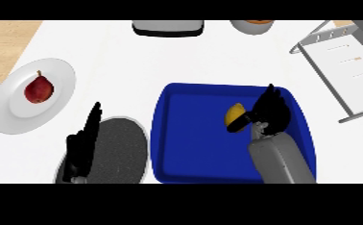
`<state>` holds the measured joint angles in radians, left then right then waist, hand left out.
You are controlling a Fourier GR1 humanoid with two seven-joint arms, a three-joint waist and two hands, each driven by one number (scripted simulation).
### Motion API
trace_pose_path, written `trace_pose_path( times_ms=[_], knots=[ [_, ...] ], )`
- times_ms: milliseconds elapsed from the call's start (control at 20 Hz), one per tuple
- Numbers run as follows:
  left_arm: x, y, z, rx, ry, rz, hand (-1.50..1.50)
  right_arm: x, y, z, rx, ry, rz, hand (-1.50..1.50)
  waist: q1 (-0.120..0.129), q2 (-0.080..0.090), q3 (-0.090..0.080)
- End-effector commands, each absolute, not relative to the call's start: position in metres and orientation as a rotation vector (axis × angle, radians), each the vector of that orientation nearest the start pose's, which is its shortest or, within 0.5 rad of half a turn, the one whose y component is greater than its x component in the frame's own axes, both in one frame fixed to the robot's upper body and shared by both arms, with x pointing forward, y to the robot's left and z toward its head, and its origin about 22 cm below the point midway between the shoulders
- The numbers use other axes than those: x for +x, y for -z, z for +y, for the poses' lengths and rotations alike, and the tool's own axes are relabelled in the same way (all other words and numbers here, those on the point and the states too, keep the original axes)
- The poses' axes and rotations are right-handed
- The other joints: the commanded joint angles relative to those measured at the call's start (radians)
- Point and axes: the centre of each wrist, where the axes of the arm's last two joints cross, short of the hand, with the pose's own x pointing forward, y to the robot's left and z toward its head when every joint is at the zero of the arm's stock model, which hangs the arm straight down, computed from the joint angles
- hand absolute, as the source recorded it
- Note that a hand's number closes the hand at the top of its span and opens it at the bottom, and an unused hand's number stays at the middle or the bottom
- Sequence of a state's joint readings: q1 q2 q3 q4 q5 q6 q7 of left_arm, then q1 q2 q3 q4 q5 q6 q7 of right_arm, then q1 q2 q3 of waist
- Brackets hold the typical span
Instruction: Pick the lemon from the tray and place it in the tiered basket
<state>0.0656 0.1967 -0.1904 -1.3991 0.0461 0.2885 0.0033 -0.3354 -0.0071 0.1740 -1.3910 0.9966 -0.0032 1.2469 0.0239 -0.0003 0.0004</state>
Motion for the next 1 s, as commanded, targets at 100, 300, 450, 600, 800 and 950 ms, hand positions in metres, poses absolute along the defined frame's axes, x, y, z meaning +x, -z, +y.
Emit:
trace_pose_path(
  times_ms=[100, 300, 450, 600, 800, 950],
  knots=[
    [0.221, 0.059, 0.235, 0.226, 0.018, -1.284, 0.0, 0.322, -0.048, -0.137, -1.003, -0.304, -0.362, -1.5, -0.013, 0.0, -0.003],
    [0.213, 0.067, 0.244, 0.272, 0.023, -1.298, 0.0, 0.324, -0.043, -0.142, -0.975, -0.325, -0.314, -1.5, -0.016, -0.002, -0.003],
    [0.224, 0.054, 0.243, 0.244, 0.035, -1.315, 0.0, 0.33, -0.03, -0.14, -0.956, -0.317, -0.277, -1.5, -0.006, 0.001, -0.002],
    [0.213, 0.056, 0.255, 0.257, 0.034, -1.307, 0.0, 0.325, -0.028, -0.147, -0.915, -0.28, -0.272, -1.5, -0.01, -0.002, -0.001],
    [0.213, 0.058, 0.251, 0.245, 0.036, -1.308, 0.0, 0.324, -0.016, -0.142, -0.909, -0.276, -0.254, -1.5, -0.005, 0.001, -0.001],
    [0.224, 0.051, 0.234, 0.23, 0.016, -1.3, 0.0, 0.321, -0.014, -0.141, -0.892, -0.303, -0.243, -1.5, -0.013, 0.0, -0.001]
  ],
)
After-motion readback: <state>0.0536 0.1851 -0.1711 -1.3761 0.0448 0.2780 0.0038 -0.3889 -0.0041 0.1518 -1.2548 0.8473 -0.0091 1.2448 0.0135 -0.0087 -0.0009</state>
